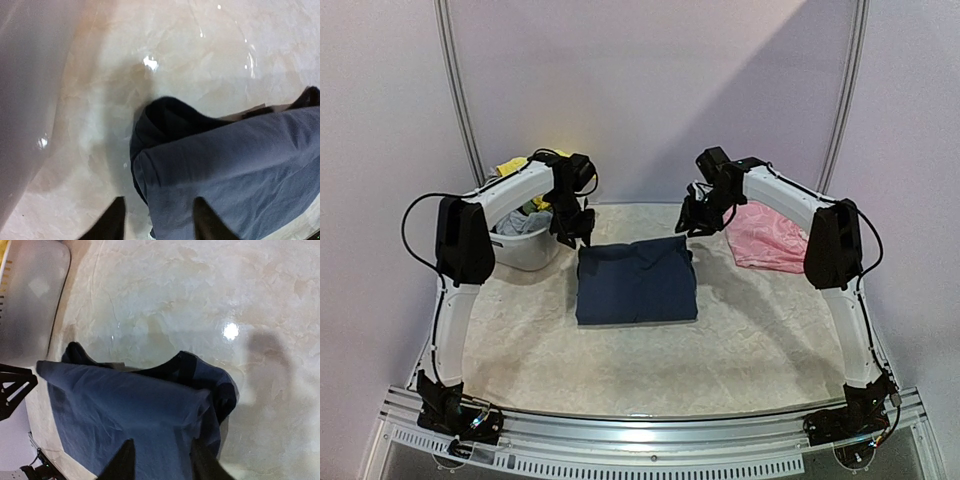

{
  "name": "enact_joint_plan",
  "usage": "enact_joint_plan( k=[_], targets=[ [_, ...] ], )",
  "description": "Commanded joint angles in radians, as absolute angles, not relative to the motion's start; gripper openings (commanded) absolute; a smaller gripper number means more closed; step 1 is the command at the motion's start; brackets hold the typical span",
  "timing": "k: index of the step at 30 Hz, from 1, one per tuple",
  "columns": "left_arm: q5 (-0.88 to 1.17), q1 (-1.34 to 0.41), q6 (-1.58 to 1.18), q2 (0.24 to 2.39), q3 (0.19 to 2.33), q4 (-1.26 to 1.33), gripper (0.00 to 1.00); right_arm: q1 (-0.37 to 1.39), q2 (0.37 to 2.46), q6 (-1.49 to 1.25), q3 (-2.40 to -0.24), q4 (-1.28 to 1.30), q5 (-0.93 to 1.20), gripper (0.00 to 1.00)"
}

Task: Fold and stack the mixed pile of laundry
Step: Fold the 2/3-rectangle-folded tank top at the center of the board, then move the square-folded tank top to the center of the board.

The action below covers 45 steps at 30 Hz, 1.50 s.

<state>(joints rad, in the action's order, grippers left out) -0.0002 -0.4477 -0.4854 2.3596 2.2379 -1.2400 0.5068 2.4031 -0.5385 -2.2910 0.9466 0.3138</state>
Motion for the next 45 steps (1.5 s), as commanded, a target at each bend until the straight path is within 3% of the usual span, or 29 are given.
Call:
enact_joint_plan(
  k=[1,3,5,14,22,29,35,45],
  targets=[
    [0.003,-0.425,-0.521,2.395,2.351,-1.194,0.95,0.499,2.464,-0.591,-2.385,0.888,0.339,0.62],
    [0.020,-0.426,-0.521,2.374,2.369,-1.187,1.00,0.500,2.455,-0.586,-2.399,0.881,0.342,0.74],
    [0.018,-0.426,-0.523,2.344,2.355,-1.182,1.00,0.499,2.430,-0.569,-2.399,0.882,0.329,0.79],
    [0.080,-0.443,-0.541,2.215,2.207,-1.113,0.97,0.501,2.311,-0.515,-2.232,0.874,0.310,0.82],
    [0.120,-0.533,-0.523,2.087,2.010,-1.073,0.83,0.545,2.203,-0.457,-2.084,0.850,0.464,0.61],
    [0.183,-0.577,-0.547,1.987,1.731,-0.941,0.58,0.592,2.175,-0.462,-1.928,0.866,0.470,0.29],
    [0.189,-0.587,-0.533,1.994,1.581,-0.896,0.51,0.607,2.187,-0.491,-1.809,0.828,0.465,0.22],
    [0.181,-0.616,-0.543,1.961,1.351,-0.794,0.49,0.645,2.186,-0.573,-1.614,0.806,0.364,0.18]
  ],
)
